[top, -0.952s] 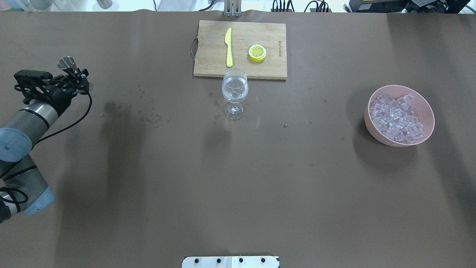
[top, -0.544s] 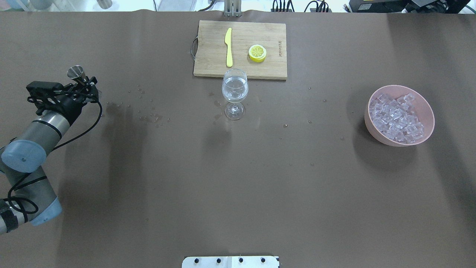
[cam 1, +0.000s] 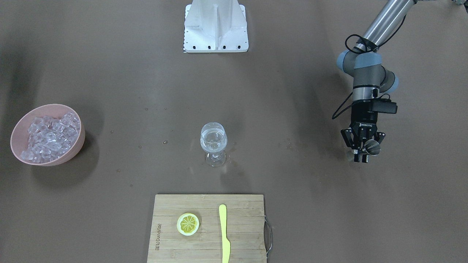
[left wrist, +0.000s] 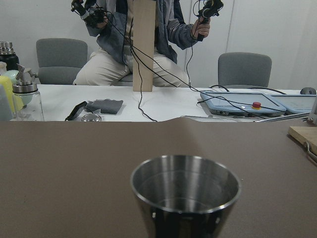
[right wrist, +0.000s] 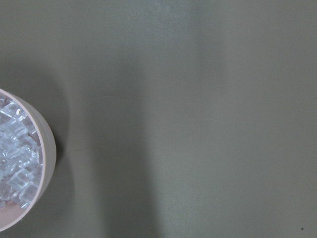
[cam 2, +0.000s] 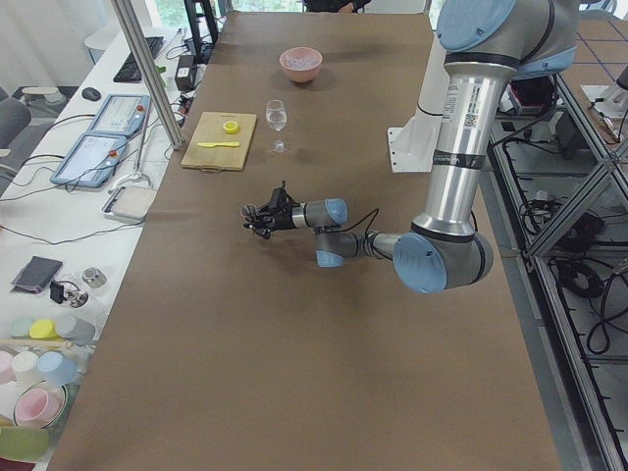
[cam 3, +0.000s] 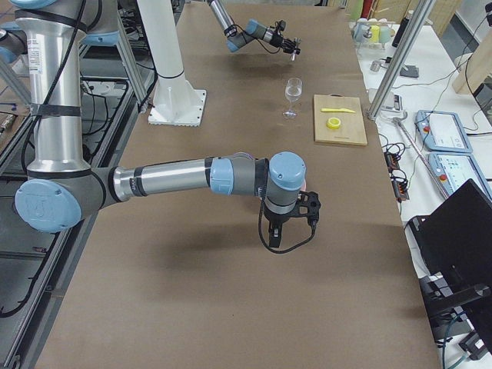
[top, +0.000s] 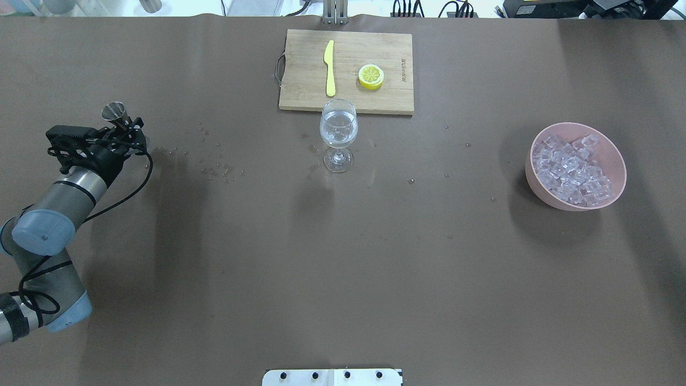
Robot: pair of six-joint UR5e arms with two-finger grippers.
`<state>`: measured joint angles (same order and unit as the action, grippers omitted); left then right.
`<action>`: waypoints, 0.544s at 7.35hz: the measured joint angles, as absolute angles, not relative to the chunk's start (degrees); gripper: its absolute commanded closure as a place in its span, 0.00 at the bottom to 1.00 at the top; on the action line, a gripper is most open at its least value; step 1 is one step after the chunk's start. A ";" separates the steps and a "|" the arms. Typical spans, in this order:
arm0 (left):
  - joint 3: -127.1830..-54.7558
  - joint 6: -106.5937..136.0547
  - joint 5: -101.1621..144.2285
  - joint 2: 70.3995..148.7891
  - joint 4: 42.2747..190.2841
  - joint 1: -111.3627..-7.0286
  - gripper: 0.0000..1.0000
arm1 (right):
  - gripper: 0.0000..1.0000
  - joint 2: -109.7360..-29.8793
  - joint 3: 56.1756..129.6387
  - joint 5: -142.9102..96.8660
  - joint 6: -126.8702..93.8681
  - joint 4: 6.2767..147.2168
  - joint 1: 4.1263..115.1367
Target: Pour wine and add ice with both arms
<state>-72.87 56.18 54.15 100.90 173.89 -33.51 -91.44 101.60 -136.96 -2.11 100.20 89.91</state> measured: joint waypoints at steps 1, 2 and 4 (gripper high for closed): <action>-72.40 56.27 53.63 100.98 173.91 -33.40 1.00 | 0.00 -91.46 101.60 -137.05 -2.11 100.19 89.91; -72.13 56.32 52.28 101.03 174.09 -32.82 1.00 | 0.00 -91.48 101.58 -137.09 -2.11 100.20 89.89; -72.01 56.27 50.02 101.07 174.45 -30.99 1.00 | 0.00 -91.49 101.47 -137.11 -2.11 100.20 89.84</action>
<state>-72.01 56.27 50.02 101.07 174.45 -30.99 -91.49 101.47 -137.11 -2.11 100.20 89.84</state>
